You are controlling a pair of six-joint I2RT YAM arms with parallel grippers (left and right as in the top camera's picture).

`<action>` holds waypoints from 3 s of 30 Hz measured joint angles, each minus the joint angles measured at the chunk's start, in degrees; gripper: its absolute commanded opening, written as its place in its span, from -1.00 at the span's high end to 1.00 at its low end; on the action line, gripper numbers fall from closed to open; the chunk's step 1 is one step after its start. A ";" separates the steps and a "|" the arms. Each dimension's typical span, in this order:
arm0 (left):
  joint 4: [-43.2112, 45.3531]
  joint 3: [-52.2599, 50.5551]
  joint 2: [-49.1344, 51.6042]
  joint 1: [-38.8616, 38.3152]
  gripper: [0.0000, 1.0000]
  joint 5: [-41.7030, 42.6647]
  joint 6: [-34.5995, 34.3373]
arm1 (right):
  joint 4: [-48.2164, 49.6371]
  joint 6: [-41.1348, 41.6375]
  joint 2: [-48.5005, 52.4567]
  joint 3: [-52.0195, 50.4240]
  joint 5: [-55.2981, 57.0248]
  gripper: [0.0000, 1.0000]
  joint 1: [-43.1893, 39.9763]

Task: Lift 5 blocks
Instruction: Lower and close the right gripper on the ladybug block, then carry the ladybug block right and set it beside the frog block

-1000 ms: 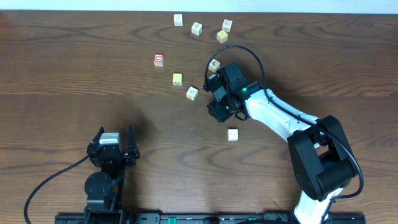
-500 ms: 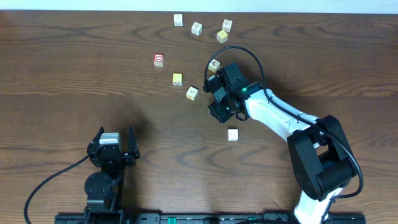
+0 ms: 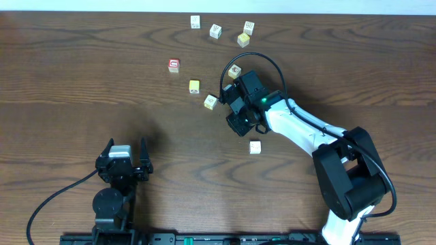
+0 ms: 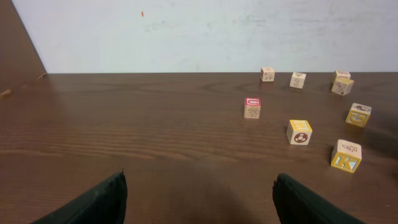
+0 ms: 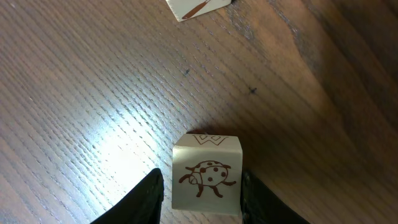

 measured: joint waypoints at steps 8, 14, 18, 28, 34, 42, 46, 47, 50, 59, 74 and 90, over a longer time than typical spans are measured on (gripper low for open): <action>0.00 0.00 0.00 0.00 -0.50 0.02 -0.02 | 0.09 -0.02 0.00 0.00 1.44 0.30 0.00; 0.00 0.00 0.00 0.00 -0.51 0.00 0.00 | 1.01 0.00 0.00 0.00 2.62 0.37 0.00; 0.00 0.00 0.00 0.00 -0.51 0.00 0.00 | 1.25 0.07 0.02 0.00 2.84 0.46 0.00; 0.00 0.00 0.00 0.00 -0.51 0.00 -0.02 | 3.17 3.04 0.02 0.00 3.32 0.62 0.00; 0.00 0.00 0.00 0.00 -0.50 0.00 0.00 | 3.17 6.32 -0.37 0.04 4.04 0.64 0.00; 0.02 0.00 0.00 0.00 -0.51 0.00 -0.02 | -0.87 10.88 -14.82 0.28 10.54 0.71 -0.02; 0.00 0.00 0.00 0.00 -0.51 0.02 -0.02 | -7.06 13.77 -25.29 1.46 14.71 0.88 -0.02; 0.00 0.00 0.00 0.00 -0.51 0.00 -0.02 | -9.05 14.67 -27.28 1.62 15.93 0.92 -0.02; 0.00 0.00 0.00 0.00 -0.51 0.00 -0.02 | -15.32 17.44 -30.91 1.57 18.95 0.97 -0.02; 0.00 0.00 0.00 0.00 -0.51 0.02 -0.02 | -19.21 28.09 -32.04 -9.62 23.32 0.97 0.00; 0.00 0.00 0.00 0.00 -0.51 0.00 -0.02 | 0.94 36.33 -32.98 -32.76 16.63 0.74 0.00; 0.00 0.00 0.00 0.00 -0.51 0.00 -0.02 | 7.10 36.41 -33.05 -32.89 13.79 0.58 0.00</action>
